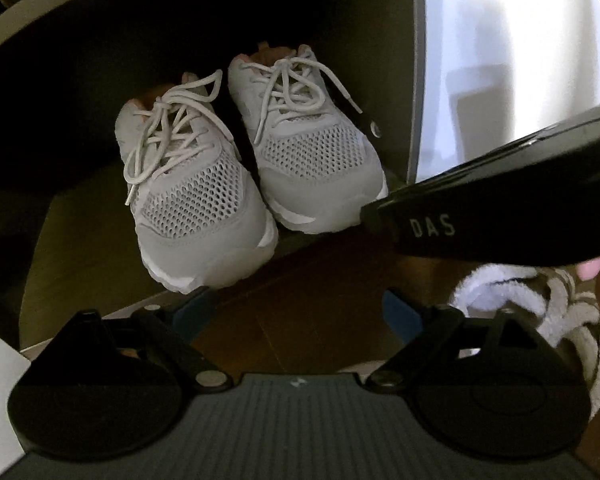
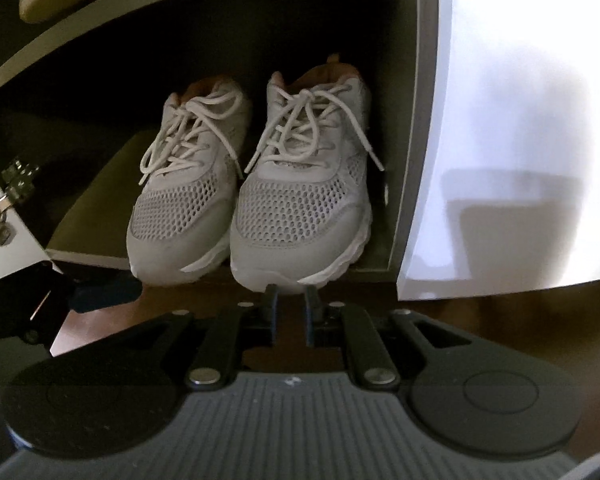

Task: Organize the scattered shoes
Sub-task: 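Set the sneakers on the shelf below the slippers and open the right gripper, then withdraw both grippers from the cabinet toward the white loafers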

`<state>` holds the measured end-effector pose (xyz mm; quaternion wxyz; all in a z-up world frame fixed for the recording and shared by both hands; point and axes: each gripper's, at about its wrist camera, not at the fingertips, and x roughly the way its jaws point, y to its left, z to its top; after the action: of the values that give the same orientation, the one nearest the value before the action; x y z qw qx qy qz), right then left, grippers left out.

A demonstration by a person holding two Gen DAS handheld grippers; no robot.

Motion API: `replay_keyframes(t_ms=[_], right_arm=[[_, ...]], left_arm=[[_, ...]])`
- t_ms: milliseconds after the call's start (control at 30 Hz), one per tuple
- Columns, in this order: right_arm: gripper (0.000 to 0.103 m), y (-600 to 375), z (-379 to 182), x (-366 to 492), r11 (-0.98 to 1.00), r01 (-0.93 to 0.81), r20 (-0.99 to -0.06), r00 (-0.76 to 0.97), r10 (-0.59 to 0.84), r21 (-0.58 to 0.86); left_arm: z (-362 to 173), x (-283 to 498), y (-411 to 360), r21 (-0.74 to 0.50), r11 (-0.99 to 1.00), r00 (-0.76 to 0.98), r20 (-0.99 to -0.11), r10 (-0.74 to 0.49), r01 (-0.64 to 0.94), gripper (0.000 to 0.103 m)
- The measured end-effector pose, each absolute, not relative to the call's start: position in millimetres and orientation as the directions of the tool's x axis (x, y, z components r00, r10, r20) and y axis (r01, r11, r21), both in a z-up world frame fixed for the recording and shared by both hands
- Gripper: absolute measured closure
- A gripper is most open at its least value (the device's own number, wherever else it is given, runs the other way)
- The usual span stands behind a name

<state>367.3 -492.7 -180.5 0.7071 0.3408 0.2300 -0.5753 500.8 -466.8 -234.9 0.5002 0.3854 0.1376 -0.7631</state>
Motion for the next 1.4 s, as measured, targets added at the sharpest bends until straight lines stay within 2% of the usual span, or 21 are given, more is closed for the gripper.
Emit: replay_keyframes(t_ms=[67, 133, 267, 333, 433, 733, 1267, 1333, 1400], right_arm=[[0.092, -485.6, -178.1, 363.4, 0.123, 0.965, -0.706, 0.253, -0.661, 0.231], [0.085, -473.3, -172.9, 360.3, 0.136, 0.964, -0.684, 0.258, -0.683, 0.228], [0.080, -449.0, -156.6, 358.0, 0.145, 0.971, -0.627, 0.235, -0.743, 0.192], [0.069, -439.8, -145.9, 355.1, 0.143, 0.972, -0.602, 0.230, -0.765, 0.189], [0.066, -426.1, -123.8, 346.4, 0.130, 0.976, -0.548, 0.207, -0.810, 0.176], [0.060, -396.9, -86.8, 313.1, 0.091, 0.983, -0.480, 0.159, -0.863, 0.162], [0.054, -405.1, -82.4, 284.5, 0.097, 0.977, -0.462, 0.177, -0.869, 0.191], [0.048, -407.3, -83.3, 284.4, 0.129, 0.972, -0.455, 0.206, -0.866, 0.195], [0.040, -411.3, -85.7, 288.6, 0.251, 0.948, -0.439, 0.313, -0.842, 0.194]], left_arm=[[-233.7, 504.9, -463.4, 0.166, -0.428, -0.182, -0.729, -0.660, 0.889, 0.011], [-231.4, 515.4, -457.0, 0.119, -0.326, -0.136, -0.738, -0.661, 0.938, 0.011], [-220.1, 525.4, -442.6, 0.095, -0.135, -0.018, -0.749, -0.663, 0.986, 0.011], [-206.0, 525.4, -436.6, 0.096, -0.020, 0.060, -0.757, -0.651, 0.995, 0.011], [-182.1, 517.5, -428.9, 0.073, 0.053, 0.090, -0.740, -0.666, 0.996, 0.011], [-131.6, 481.5, -414.0, 0.065, -0.003, 0.042, -0.688, -0.725, 0.998, 0.011], [-124.4, 469.5, -405.4, 0.053, 0.003, 0.039, -0.699, -0.714, 0.999, 0.011], [-130.2, 474.4, -396.3, 0.048, 0.004, 0.037, -0.708, -0.705, 0.999, 0.010], [-140.6, 484.8, -379.9, 0.039, 0.009, 0.035, -0.724, -0.689, 0.999, 0.010]])
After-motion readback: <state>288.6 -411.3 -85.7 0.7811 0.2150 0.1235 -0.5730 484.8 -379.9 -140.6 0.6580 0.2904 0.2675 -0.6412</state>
